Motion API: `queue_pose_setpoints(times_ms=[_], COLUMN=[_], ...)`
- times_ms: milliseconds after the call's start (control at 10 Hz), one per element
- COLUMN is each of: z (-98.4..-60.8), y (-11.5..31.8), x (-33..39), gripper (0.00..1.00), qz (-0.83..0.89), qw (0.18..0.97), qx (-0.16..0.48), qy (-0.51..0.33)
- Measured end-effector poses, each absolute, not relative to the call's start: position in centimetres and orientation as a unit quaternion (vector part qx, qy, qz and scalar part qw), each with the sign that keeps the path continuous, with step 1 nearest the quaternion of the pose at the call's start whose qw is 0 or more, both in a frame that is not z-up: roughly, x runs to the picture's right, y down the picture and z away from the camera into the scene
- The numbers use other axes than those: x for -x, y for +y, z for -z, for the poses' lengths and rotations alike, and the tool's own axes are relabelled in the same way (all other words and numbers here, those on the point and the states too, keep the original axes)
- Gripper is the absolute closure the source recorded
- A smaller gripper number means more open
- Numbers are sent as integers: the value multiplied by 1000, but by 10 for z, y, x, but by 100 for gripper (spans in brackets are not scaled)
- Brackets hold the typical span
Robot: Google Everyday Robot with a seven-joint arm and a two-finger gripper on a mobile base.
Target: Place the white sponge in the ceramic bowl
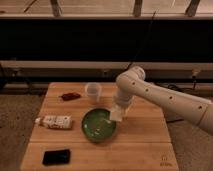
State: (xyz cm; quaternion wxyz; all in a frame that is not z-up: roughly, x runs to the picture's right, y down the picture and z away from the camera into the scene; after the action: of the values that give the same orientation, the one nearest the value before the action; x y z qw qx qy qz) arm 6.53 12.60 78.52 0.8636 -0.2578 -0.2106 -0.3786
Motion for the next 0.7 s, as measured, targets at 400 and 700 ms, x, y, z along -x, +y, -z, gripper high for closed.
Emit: queue_pose_setpoints(times_ms=[400,700], z=[-759,-756], y=[137,143], x=[-2,24], gripper=[100,100], qz=[424,455], qw=[837,817], qx=[240,235], qy=[-249,-265])
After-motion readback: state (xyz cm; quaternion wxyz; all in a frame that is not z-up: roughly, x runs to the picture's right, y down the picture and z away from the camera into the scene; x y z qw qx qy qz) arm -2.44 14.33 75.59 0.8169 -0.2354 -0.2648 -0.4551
